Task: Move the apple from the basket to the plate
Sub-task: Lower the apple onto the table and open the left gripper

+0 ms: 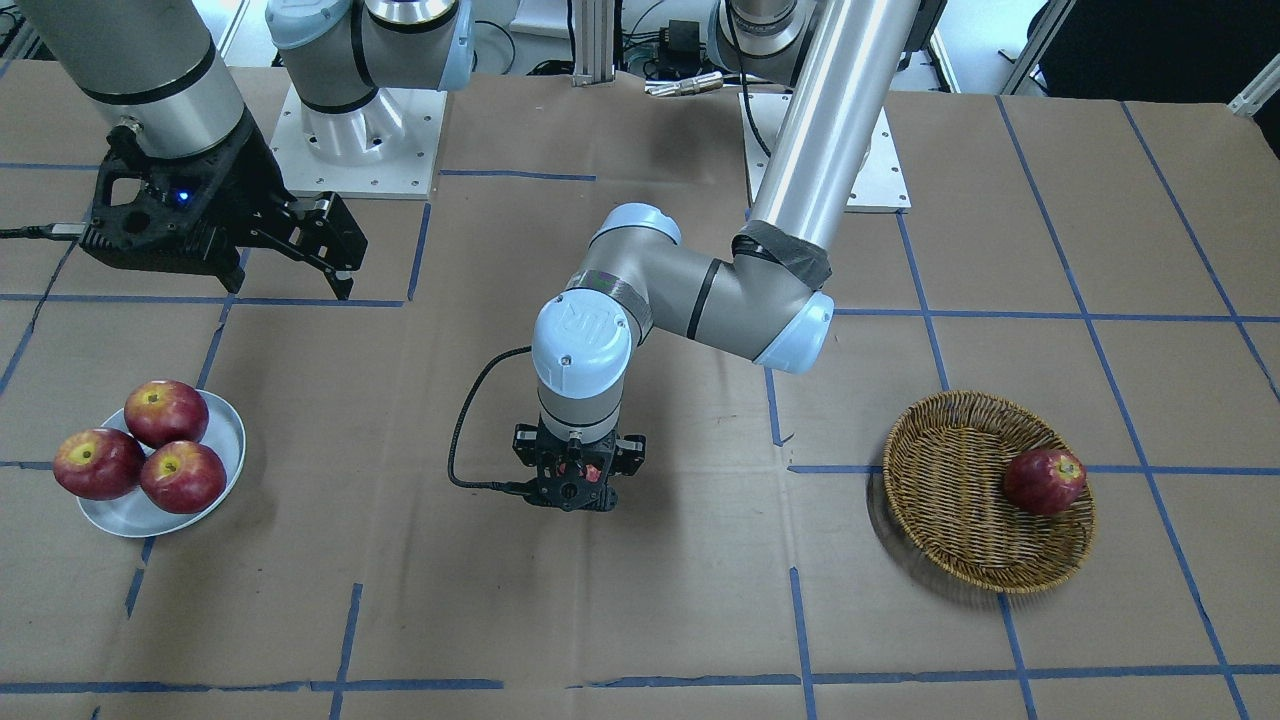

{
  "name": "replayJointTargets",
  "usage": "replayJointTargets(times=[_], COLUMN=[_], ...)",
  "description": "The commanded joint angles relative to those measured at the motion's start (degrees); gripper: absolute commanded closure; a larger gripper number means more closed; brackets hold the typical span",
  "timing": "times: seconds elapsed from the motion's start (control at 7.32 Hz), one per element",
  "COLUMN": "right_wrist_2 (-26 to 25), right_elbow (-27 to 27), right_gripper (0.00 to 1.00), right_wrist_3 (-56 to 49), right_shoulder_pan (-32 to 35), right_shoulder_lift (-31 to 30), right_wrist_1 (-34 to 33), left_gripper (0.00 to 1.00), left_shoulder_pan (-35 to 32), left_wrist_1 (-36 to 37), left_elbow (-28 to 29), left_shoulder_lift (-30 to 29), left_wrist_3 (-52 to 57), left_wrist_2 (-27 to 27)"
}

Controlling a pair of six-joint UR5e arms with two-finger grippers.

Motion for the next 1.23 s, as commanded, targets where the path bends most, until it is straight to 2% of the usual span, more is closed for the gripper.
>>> replayJointTargets(times=[0.0,0.14,0.41,0.68,0.82,1.09], right_wrist_2=[-0.07,0.1,-0.07,0.19,0.19,0.36], right_elbow=[0.0,0.0,0.0,0.44,1.31,1.41], right_gripper=[0.0,0.0,0.0,0.0,0.0,0.0], right_wrist_3=[-0.09,-0.01,-0.18,0.26,0.61,1.05], right_shoulder_pan=[0.0,0.0,0.0,0.09,0.18,0.53], right_shoulder_lift=[0.0,0.0,0.0,0.0,-0.17,-0.44], right_wrist_1=[0.02,0.02,0.03,0.03,-0.06,-0.15], left_gripper=[0.14,0.02,0.01,0.01,0.01,0.01], left_shoulder_pan=[0.0,0.0,0.53,3.58,5.43,10.43], left_wrist_1=[0.02,0.02,-0.94,-1.38,-4.6,-21.61], left_elbow=[0.57,0.58,1.54,0.06,-0.56,1.1], left_shoulder_lift=[-0.88,-0.28,2.35,9.01,13.39,22.53], left_wrist_3=[0.13,0.12,0.83,1.87,3.88,12.03], left_wrist_2=[0.02,0.02,0.19,-0.59,-1.38,-1.04])
